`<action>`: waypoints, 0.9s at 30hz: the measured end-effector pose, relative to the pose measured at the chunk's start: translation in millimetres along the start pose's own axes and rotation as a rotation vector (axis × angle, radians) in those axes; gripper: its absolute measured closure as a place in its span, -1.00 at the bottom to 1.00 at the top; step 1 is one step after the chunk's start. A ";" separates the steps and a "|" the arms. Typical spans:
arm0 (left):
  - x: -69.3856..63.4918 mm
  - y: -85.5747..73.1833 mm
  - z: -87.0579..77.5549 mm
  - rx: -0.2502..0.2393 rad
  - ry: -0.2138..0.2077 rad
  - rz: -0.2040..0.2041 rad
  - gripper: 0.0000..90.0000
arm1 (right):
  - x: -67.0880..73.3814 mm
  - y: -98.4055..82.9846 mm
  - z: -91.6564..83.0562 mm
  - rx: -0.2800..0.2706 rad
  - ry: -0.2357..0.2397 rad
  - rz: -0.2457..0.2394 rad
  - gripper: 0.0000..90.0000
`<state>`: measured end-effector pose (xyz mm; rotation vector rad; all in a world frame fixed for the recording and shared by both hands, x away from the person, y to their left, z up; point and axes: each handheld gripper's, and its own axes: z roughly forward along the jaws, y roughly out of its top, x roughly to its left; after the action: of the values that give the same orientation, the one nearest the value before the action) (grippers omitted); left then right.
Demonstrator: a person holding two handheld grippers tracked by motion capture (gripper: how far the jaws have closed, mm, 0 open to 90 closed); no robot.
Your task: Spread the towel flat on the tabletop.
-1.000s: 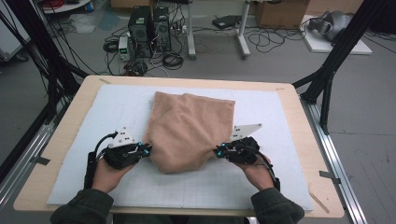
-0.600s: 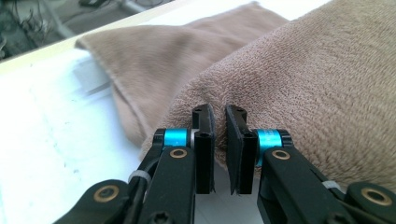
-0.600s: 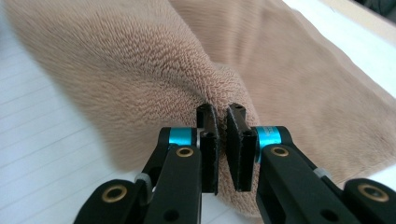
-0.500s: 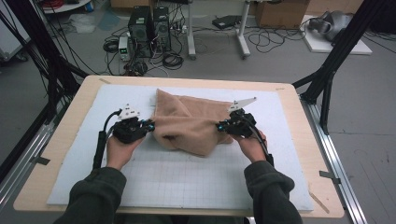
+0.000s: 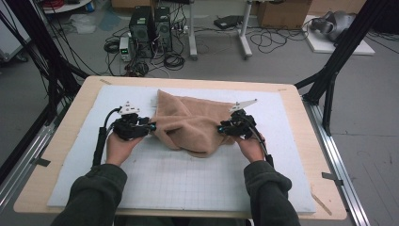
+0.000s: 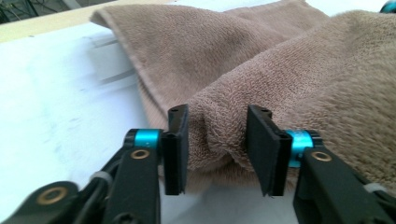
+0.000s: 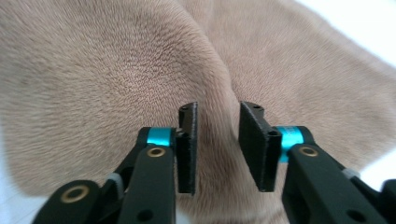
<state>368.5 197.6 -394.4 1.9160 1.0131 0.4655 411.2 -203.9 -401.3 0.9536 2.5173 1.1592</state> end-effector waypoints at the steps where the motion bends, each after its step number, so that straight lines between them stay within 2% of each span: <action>1: -0.7 -3.4 -7.9 -0.002 -0.001 0.012 0.25 | 2.8 -1.2 -6.7 -0.015 -0.001 0.001 0.45; 4: -3.5 -11.8 -20.9 0.005 -0.001 0.029 0.22 | 14.3 -7.5 -24.3 -0.052 -0.001 -0.018 0.42; 7: -7.5 -24.5 -32.3 0.018 -0.005 0.026 0.21 | 28.0 -13.8 -33.9 -0.061 0.014 -0.041 0.39; 9: -11.6 -34.8 -39.0 0.013 -0.026 0.018 0.19 | 39.7 -19.8 -37.5 -0.071 0.030 -0.064 0.39; 12: -20.6 -43.4 -39.9 0.030 -0.067 0.032 0.20 | 58.7 -28.4 -36.3 -0.059 0.068 -0.110 0.36; 16: -36.4 -47.5 -23.2 0.061 -0.142 0.062 0.18 | 74.2 -33.1 -23.5 -0.033 0.113 -0.132 0.20; 20: -49.1 -43.9 0.4 0.065 -0.180 0.073 0.17 | 84.6 -31.5 -2.5 0.001 0.143 -0.146 0.03; 23: -54.8 -40.2 15.8 0.062 -0.180 0.069 0.18 | 88.4 -28.5 14.5 0.036 0.131 -0.162 0.01; 25: -55.4 -38.3 21.4 0.034 -0.181 0.039 0.25 | 88.6 -27.2 23.6 0.051 0.113 -0.161 0.05; 27: -54.4 -35.9 25.1 0.026 -0.175 0.019 0.38 | 86.9 -26.6 31.0 0.058 0.095 -0.148 0.15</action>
<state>335.9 150.2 -433.9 1.9535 0.8907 0.2909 345.3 -142.8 -435.2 0.7260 2.6585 1.1176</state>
